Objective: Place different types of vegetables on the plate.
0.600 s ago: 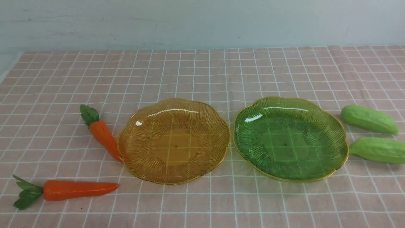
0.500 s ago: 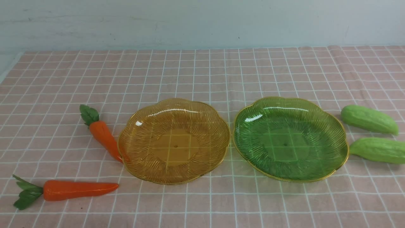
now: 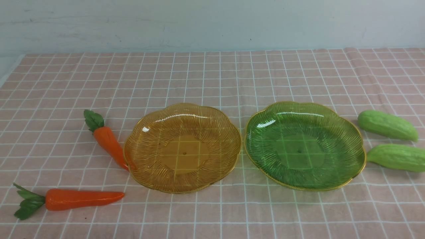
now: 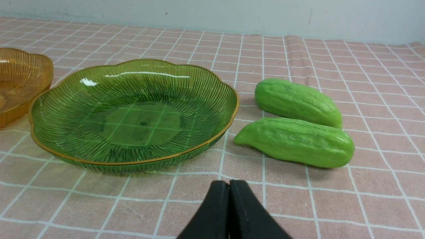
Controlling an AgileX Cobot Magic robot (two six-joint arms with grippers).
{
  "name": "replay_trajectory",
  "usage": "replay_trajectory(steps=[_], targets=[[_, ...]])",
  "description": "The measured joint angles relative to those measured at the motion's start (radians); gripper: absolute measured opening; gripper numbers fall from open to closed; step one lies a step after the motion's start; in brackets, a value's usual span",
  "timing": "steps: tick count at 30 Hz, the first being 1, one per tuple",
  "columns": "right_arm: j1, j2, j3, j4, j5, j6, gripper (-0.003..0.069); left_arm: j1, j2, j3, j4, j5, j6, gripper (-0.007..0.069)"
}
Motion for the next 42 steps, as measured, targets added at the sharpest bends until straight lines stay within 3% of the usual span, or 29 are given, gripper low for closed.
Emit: replay_trajectory(steps=[26,29,34,35,37,42], targets=[[0.0,0.0,0.0,0.0,0.0,-0.004,-0.0017,0.0,0.0,0.0,-0.042,0.0,-0.024,-0.0003],[0.0,0.0,0.0,0.026,0.0,0.015,-0.0017,0.0,0.0,0.0,-0.135,0.0,-0.081,-0.0003],[0.0,0.0,0.0,0.34,-0.024,0.169,-0.0017,0.0,0.0,0.0,-0.608,0.0,-0.329,-0.0003],[0.0,0.0,0.0,0.362,-0.03,0.176,-0.0017,0.0,0.0,0.0,-0.626,0.0,-0.329,-0.0003],[0.0,0.0,0.0,0.452,-0.055,0.194,-0.0017,0.0,0.0,0.0,-0.829,-0.002,-0.381,-0.0003],[0.0,0.0,0.0,0.619,-0.099,0.202,-0.0017,0.0,0.0,0.0,-1.024,-0.035,-0.381,-0.0003]])
